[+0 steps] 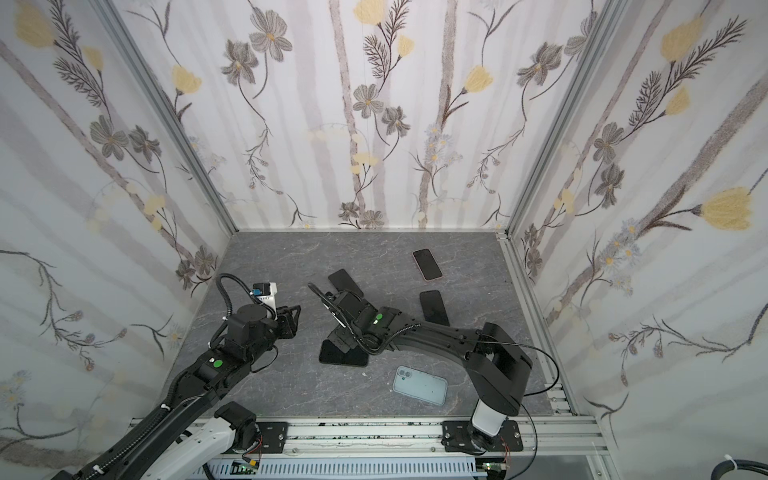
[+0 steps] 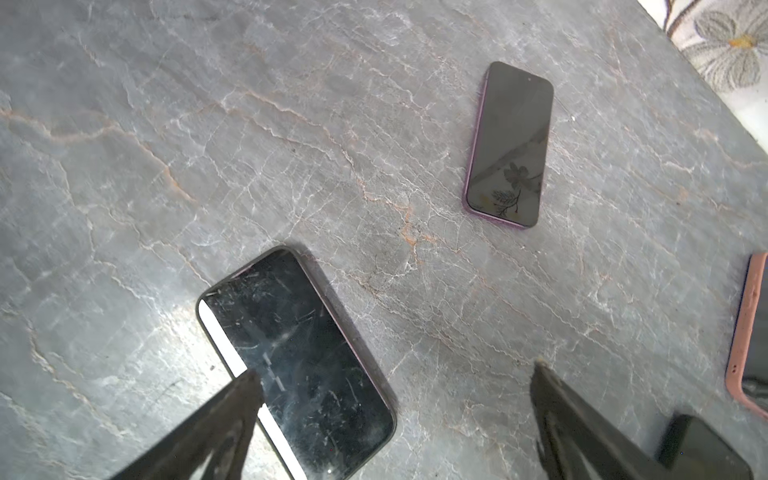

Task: Put the phone into the phone case
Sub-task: 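Open both grippers and lift them away from the cased phone, then lower the right gripper and grasp the cased phone's end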

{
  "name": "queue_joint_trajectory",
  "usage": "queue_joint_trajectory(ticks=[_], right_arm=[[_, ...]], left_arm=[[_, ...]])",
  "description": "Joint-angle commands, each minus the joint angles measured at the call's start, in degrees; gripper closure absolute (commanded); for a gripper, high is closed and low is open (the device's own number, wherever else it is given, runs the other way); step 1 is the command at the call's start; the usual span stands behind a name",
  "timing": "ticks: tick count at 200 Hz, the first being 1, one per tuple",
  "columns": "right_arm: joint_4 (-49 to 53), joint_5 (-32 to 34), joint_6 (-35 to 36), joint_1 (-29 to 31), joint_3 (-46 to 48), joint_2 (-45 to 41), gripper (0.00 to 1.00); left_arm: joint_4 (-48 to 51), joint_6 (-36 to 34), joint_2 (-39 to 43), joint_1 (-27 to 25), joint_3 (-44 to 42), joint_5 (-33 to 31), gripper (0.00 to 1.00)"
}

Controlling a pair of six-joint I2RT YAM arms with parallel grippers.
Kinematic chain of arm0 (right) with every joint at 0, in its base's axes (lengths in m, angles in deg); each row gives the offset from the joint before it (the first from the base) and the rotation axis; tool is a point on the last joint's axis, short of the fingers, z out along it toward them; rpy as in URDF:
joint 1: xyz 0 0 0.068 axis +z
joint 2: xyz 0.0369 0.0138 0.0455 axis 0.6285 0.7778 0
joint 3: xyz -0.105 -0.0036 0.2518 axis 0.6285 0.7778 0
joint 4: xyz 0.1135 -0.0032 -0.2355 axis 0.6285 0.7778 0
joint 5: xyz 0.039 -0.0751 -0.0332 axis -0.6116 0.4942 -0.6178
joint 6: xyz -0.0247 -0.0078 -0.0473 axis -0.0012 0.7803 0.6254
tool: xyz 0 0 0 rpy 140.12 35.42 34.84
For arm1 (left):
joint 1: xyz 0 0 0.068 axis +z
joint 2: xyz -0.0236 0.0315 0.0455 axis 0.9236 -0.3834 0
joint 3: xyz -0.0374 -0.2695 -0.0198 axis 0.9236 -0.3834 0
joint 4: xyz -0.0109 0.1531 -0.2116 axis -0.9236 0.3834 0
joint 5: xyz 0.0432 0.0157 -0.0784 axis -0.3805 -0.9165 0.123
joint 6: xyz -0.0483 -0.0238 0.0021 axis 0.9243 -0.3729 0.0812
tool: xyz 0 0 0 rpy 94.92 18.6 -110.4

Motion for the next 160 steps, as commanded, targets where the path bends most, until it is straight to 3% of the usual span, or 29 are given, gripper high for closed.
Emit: queue_joint_trajectory(ticks=[1, 43, 77, 103, 160], right_arm=[[-7.58, -4.51, 12.36, 1.11, 4.91, -1.02, 0.00], [-12.15, -12.05, 20.17, 1.26, 9.64, -2.24, 0.00], [-6.16, -14.27, 23.19, 1.25, 6.68, 1.24, 0.00], [-3.33, -14.69, 24.64, 1.25, 5.26, 3.05, 0.00], [-2.77, -16.03, 25.93, 0.30, 3.73, 6.78, 0.01]], left_arm=[[-0.87, -3.27, 1.25, 0.01, -0.55, -0.45, 0.54], [-0.95, -8.19, 0.89, -0.03, 0.23, 1.62, 0.43], [-1.27, -15.29, 0.68, -0.37, 0.93, 6.29, 0.30], [-2.77, -15.50, 1.92, -0.42, -0.52, 7.96, 0.23], [-4.44, -13.01, 5.37, -0.47, -5.92, -2.44, 0.07]])
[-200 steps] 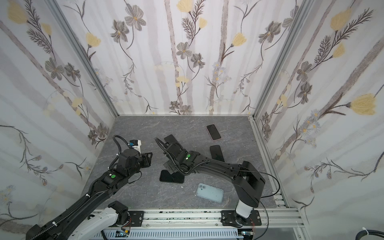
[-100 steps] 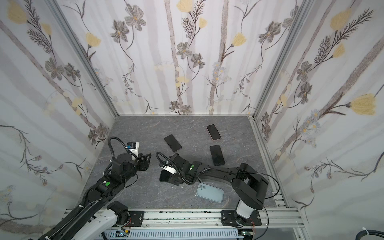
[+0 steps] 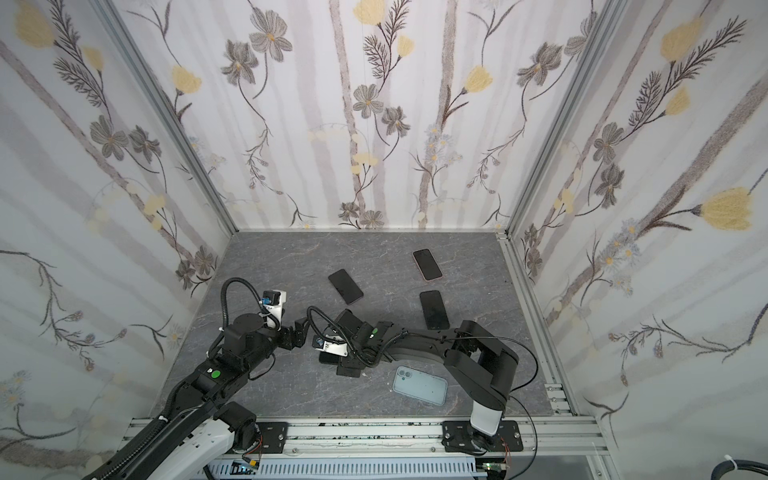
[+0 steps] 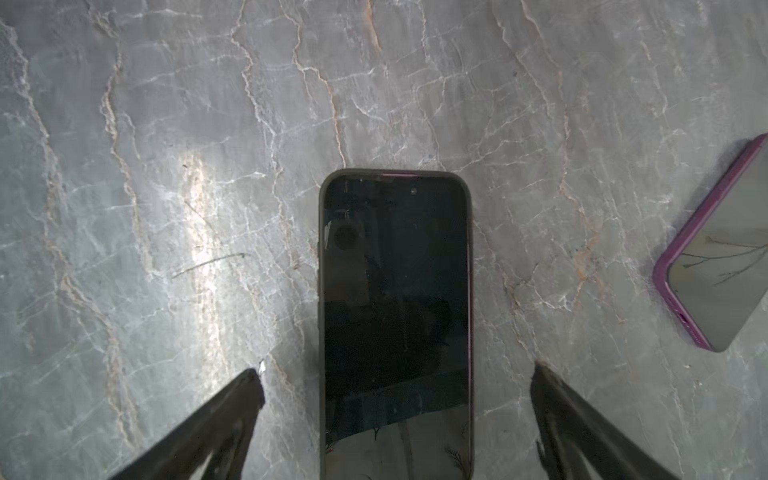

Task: Put the phone into the phone case
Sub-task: 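Lower the right gripper and grasp the cased phone's end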

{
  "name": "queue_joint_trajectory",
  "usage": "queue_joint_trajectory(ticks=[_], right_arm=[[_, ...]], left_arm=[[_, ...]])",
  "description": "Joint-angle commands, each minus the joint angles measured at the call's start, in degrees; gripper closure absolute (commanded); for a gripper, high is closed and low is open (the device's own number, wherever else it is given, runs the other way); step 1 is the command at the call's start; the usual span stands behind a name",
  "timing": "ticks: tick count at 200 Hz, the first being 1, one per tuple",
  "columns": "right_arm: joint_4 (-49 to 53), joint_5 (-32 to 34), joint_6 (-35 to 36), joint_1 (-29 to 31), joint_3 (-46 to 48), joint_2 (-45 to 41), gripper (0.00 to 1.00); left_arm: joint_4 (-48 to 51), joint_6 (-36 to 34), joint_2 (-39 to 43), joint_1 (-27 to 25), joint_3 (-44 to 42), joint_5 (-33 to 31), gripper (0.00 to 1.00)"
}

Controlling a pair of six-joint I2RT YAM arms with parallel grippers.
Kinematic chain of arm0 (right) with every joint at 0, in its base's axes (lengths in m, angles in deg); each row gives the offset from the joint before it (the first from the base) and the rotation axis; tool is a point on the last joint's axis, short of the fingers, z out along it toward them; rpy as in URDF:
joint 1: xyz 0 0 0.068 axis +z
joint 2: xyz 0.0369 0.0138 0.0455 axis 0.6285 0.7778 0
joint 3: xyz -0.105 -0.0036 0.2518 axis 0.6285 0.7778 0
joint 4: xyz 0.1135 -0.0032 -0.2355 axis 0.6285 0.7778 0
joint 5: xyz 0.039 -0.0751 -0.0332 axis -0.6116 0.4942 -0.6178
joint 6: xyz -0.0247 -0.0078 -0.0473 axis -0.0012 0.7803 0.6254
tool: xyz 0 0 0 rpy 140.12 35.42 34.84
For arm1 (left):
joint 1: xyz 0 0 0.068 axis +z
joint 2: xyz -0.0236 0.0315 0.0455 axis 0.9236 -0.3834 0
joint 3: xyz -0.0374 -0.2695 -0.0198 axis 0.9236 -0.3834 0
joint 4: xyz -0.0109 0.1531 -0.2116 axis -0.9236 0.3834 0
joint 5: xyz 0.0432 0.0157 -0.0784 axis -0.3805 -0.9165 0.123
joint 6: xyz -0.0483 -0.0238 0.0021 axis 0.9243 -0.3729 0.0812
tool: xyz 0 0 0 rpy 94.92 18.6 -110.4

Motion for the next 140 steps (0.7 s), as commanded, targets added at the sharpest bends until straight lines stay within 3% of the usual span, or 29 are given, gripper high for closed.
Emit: queue_joint_trajectory(ticks=[1, 28, 91, 140], right_arm=[[1.32, -1.88, 1.84, -0.49, -1.33, 1.56, 0.01], [2.90, -2.34, 1.92, -1.24, -3.42, 3.92, 0.00], [7.75, -9.03, 1.15, -3.57, -6.52, 7.32, 0.00], [10.42, -8.47, 1.17, -4.35, -9.52, 11.14, 0.03]], left_arm=[[-2.03, 0.38, 0.89, -0.01, -0.99, -5.94, 0.07], [-2.42, 0.08, 0.92, -0.01, -1.48, -9.57, 0.00], [-3.40, -0.28, 0.60, 0.08, -1.98, -10.08, 0.00], [-3.51, -0.25, 0.52, -0.01, -2.20, -10.05, 0.00]])
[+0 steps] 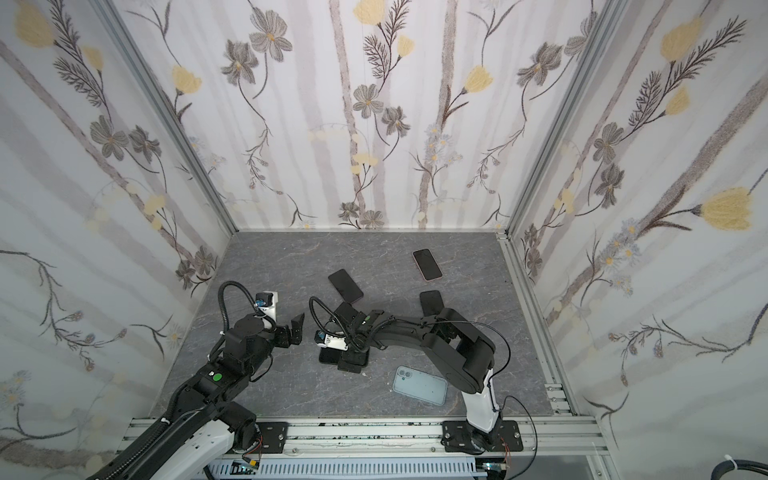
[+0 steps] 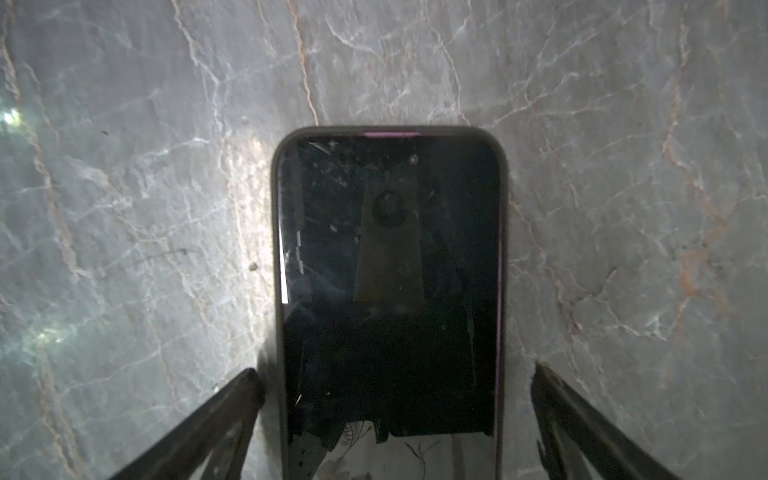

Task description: Put the phone into the phone case

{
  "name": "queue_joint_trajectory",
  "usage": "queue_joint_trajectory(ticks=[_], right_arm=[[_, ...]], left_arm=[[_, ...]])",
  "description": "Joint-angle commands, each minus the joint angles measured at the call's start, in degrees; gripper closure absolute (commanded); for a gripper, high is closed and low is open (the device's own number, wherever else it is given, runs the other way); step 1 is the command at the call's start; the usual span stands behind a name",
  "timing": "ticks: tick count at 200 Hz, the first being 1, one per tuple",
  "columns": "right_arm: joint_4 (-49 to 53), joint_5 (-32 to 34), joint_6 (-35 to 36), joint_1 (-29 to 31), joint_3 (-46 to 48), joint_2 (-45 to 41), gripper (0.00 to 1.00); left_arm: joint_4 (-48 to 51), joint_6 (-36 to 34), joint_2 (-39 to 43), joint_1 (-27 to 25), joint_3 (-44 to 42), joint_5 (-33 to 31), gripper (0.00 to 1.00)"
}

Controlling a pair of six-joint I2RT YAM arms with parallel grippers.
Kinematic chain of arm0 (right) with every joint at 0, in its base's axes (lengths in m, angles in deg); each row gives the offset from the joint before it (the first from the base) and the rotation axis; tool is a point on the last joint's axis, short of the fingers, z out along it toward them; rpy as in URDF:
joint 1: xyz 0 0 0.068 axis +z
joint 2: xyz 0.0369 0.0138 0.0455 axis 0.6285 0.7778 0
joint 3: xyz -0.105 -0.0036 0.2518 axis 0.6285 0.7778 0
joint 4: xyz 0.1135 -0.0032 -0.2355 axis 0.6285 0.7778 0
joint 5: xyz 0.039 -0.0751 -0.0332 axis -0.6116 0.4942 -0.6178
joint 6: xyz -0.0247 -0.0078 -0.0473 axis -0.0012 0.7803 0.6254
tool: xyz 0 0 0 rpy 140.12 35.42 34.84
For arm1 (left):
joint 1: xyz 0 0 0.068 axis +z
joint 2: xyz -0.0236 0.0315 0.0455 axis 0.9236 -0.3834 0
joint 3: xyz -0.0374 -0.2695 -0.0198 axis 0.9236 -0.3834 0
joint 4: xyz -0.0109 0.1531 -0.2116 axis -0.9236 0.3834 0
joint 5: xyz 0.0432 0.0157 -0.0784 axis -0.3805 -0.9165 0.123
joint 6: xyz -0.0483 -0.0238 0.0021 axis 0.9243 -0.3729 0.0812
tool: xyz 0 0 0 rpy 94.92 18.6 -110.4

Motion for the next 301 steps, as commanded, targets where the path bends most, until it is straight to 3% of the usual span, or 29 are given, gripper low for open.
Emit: queue_joint_trajectory(ticks=[1, 72, 127, 182, 236, 301], right_arm=[[2.76, -1.14, 0.41, -0.27, -1.54, 1.68, 0.03], [9.21, 1.17, -1.87, -2.65, -5.18, 5.03, 0.23], [4.93, 5.61, -13.58, -10.79, 0.54, -0.45, 0.26], [0.97, 8.46, -24.87, -20.97, 1.14, 0.30, 0.30], [0.38, 12.86, -31.46, -27.67, -7.79, 8.02, 0.31], [2.48, 15.15, -30.89, -31.30, -23.06, 18.59, 0.24]], left_arm=[[-1.58, -0.28, -0.01, 0.04, -0.21, -0.70, 0.00], [-1.66, -0.04, -0.47, 0.05, -0.22, -1.26, 0.00], [-1.84, 0.05, -1.04, 0.08, -0.25, -1.41, 0.00], [-1.85, 0.20, -1.43, 0.17, -0.19, -1.81, 0.00], [-1.71, 0.27, -2.11, 0.55, -0.03, -2.16, 0.00], [-1.29, 0.60, -3.06, 1.35, 0.28, -2.14, 0.00]])
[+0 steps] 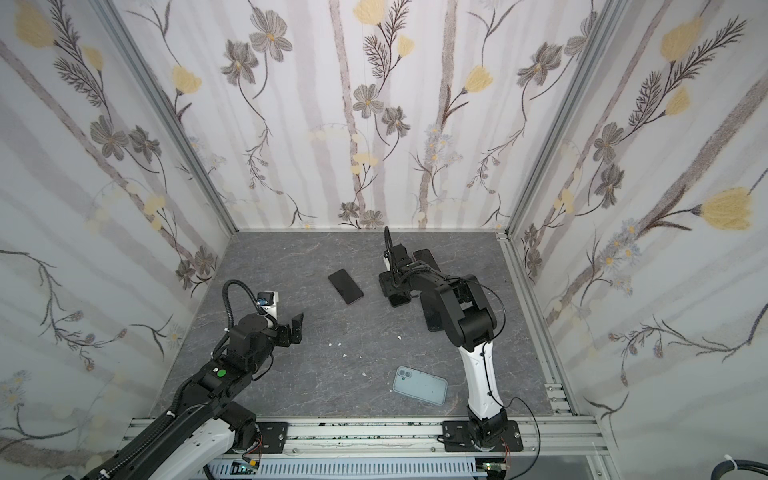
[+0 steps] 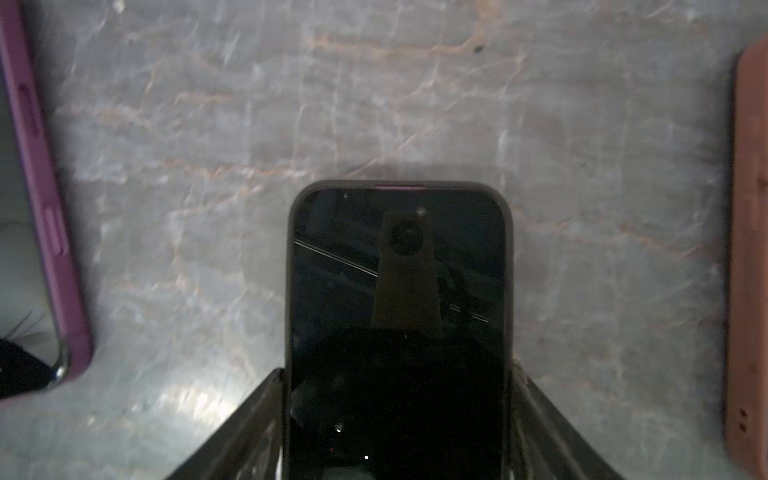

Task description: Put the phone into the phone case

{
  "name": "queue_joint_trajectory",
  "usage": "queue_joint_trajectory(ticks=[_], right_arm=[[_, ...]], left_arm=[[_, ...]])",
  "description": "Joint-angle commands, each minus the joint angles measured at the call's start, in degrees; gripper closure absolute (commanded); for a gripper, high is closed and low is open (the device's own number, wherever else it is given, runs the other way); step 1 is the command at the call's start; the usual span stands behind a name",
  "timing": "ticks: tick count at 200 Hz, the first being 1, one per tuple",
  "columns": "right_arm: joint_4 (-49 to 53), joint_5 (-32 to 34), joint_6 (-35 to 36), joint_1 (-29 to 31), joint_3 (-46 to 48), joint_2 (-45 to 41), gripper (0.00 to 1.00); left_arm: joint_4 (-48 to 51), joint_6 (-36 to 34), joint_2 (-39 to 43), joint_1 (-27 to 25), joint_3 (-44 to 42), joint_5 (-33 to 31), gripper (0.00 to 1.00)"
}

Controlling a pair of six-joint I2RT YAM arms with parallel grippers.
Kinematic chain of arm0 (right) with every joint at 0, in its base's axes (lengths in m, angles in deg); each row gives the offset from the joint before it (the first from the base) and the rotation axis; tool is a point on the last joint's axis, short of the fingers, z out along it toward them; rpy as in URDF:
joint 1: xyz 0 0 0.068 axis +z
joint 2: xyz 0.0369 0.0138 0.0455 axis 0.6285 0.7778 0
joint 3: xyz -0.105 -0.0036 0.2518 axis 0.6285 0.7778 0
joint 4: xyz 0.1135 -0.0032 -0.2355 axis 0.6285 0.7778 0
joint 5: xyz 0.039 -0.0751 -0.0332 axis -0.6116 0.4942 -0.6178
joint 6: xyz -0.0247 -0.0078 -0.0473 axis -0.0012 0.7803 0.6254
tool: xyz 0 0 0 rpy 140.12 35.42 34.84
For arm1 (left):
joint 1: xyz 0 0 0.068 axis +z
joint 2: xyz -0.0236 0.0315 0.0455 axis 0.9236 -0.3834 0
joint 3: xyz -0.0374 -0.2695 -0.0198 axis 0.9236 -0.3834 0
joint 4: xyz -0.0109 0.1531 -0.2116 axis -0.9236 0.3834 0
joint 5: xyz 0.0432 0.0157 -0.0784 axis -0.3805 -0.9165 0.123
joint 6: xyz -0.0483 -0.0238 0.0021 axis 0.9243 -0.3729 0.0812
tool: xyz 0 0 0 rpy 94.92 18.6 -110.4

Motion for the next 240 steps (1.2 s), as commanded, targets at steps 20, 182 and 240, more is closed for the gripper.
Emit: queue_joint_trajectory(ticks=[20, 182, 240], right_arm=[[6.87, 4.65, 1.04, -0.82, -7.43, 5.21, 0.23], [0.02, 5.23, -4.43, 1.23, 14.08, -35.82, 0.00], [3.85, 9.48, -5.73, 1.68, 27.60, -56.63, 0.00]], left_arm=[[-0.32, 1.30, -0.78, 0.24, 1.17, 0.25, 0.02], [0.65, 2.97, -25.78, -25.37, 15.51, 2.57, 0.17], [-4.11, -1.94, -41.99, -37.60, 20.58, 4.53, 0.19]])
